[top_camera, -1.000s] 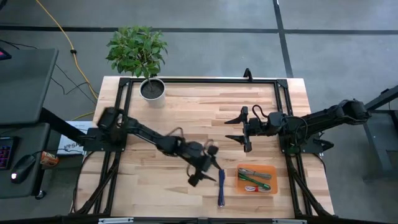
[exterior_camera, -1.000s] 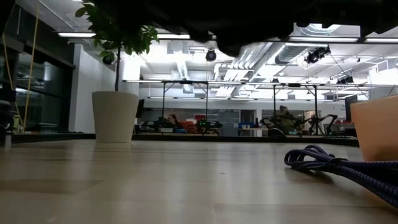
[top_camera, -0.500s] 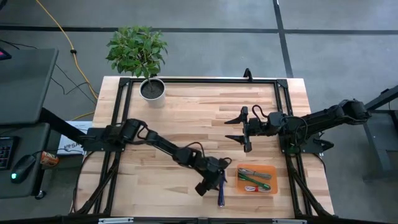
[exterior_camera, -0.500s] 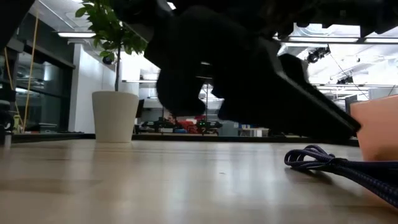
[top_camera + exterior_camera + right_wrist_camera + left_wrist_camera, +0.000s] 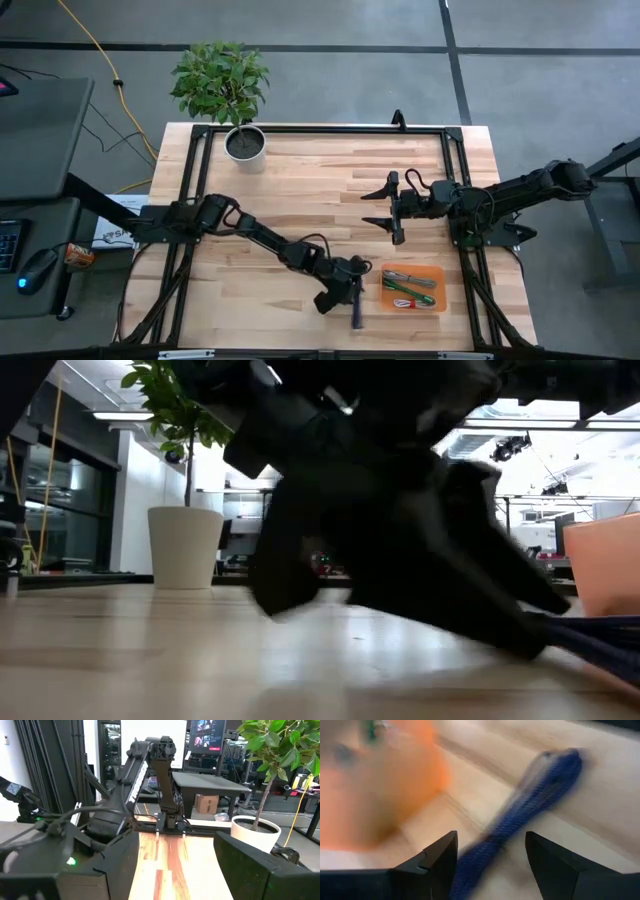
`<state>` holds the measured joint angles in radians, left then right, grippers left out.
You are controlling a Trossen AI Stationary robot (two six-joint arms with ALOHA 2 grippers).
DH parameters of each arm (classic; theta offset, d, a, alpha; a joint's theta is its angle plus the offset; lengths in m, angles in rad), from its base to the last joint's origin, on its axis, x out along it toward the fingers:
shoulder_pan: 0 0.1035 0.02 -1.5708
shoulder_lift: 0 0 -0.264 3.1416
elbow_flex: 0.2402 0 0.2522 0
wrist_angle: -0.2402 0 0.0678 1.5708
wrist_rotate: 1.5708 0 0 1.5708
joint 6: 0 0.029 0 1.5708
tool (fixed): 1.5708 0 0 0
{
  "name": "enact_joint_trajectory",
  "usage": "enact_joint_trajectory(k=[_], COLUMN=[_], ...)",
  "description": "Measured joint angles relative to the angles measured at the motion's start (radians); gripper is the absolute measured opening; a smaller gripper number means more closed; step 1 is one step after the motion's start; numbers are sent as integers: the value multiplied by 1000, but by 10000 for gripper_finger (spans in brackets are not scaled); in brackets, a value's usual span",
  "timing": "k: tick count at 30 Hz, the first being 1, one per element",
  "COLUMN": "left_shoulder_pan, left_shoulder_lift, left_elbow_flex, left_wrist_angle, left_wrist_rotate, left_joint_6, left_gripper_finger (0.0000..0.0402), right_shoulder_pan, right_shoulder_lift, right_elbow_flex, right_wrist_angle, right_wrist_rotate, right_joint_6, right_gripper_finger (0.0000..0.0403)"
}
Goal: Pick and place USB-C Cables
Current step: Put the blue charger cable into the orange bin
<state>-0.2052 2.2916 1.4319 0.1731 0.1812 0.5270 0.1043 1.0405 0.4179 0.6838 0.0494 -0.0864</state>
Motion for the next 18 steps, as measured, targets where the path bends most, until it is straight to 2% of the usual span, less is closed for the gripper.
enact_joint_trajectory(k=[1,3,12,18], left_shoulder_pan=[-2,-5,-6,5], left_shoulder_lift=[9,14,17,19], left_elbow_flex=[3,3,1,0], left_wrist_angle=[26,36,66,76], left_wrist_rotate=[-41,-56,-59,-59], left_joint_6=[21,50,71,72], left_gripper_finger=[212,211,209,170], right_shoulder_pan=[0,0,1,1], right_shoulder_lift=[0,0,0,0], right_elbow_flex=[0,0,0,0], right_wrist_angle=[-1,-4,-14,-14], right_wrist_rotate=[0,0,0,0], right_joint_6=[0,0,0,11], right_gripper_finger=[249,249,249,249])
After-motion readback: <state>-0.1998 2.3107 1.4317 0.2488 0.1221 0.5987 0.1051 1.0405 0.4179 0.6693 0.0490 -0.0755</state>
